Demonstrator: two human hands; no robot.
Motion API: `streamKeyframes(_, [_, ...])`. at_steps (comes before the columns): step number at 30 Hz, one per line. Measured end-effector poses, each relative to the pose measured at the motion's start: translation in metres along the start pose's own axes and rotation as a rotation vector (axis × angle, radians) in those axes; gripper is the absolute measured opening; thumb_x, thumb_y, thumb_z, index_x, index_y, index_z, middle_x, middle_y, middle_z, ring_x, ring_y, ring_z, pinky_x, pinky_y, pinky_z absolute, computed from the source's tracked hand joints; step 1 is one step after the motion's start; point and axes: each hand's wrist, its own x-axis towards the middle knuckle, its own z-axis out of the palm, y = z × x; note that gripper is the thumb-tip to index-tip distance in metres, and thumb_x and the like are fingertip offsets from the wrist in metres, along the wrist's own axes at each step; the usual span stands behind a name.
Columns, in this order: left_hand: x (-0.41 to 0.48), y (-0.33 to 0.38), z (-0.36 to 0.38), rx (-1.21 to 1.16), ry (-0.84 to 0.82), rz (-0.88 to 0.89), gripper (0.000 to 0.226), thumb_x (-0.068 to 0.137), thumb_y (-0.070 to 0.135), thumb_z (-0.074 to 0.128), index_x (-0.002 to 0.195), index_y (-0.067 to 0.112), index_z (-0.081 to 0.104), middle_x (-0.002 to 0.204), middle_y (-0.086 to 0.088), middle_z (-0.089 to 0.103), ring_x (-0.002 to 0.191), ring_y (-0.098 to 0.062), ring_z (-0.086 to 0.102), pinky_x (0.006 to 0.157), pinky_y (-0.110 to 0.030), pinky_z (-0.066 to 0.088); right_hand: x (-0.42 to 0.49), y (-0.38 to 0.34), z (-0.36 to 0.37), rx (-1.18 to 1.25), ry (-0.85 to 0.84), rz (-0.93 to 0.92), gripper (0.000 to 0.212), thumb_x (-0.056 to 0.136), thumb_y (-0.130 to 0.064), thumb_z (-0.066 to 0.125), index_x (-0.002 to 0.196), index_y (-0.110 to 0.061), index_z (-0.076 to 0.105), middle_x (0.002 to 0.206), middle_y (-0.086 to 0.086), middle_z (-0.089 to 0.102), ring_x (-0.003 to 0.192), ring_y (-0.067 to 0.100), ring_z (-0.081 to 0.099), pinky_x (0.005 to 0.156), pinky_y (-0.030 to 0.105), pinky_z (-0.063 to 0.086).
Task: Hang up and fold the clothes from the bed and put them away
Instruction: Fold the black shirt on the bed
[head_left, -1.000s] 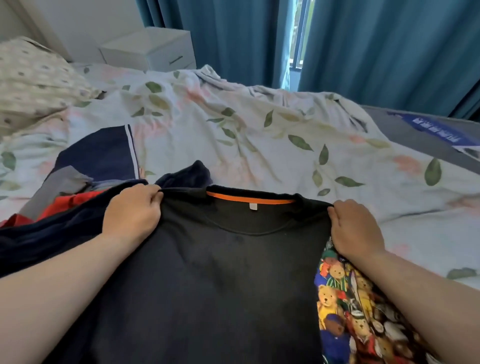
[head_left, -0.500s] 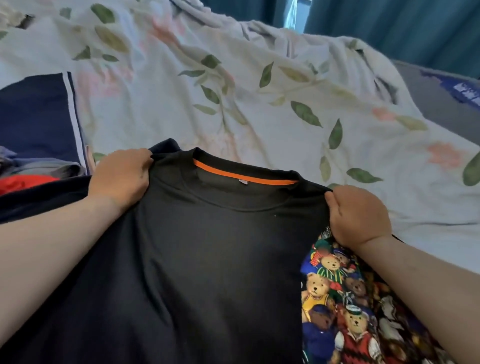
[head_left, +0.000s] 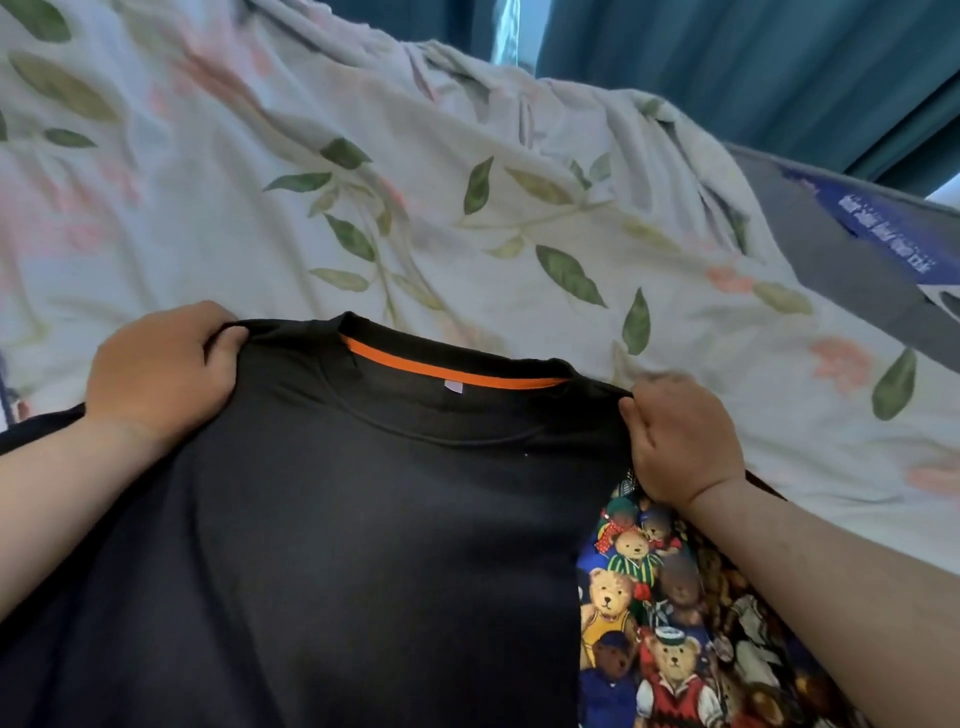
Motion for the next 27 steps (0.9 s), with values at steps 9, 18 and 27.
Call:
streamKeyframes(9, [-0.001, 0.009, -0.013, 0.092, 0.096, 0.121, 0.031, 0.091, 0.028, 0.052, 0.071, 0.005, 0.059, 0.069, -0.017, 0.05, 0.067, -0.04, 0.049, 0.058, -0.046, 0.039, -0.002, -0.002, -0.001, 0.05, 0.006, 0.007, 0.03, 0.094, -0.032, 0.041, 0.066, -0.021, 0.039, 0.066, 0.008, 0.054, 0.064, 0.034, 0.05, 0.058, 0.036, 0.03])
streamKeyframes(18, [-0.092, 0.205, -0.056, -0.4, -0.011, 0.25, 0.044, 0.083, 0.024, 0.042, 0.117, 0.018, 0.068, 0.124, 0.0, 0.065, 0.116, -0.019, 0.055, 0.102, -0.028, 0.041, -0.008, -0.004, -0.015, 0.056, -0.04, 0.076, 0.035, 0.1, -0.038, 0.038, 0.08, -0.017, 0.058, 0.081, 0.007, 0.061, 0.078, 0.032, 0.059, 0.067, 0.04, 0.045])
streamKeyframes(27, [-0.173, 0.275, 0.013, -0.023, -0.275, 0.235, 0.094, 0.081, 0.08, 0.029, 0.154, 0.02, 0.033, 0.162, -0.005, 0.025, 0.15, -0.021, 0.019, 0.122, -0.039, 0.011, -0.112, 0.073, -0.094, 0.887, -0.248, 0.505, 0.015, 0.093, -0.036, 0.063, 0.107, -0.035, 0.059, 0.092, -0.024, 0.058, 0.082, -0.015, 0.055, 0.064, 0.006, 0.037])
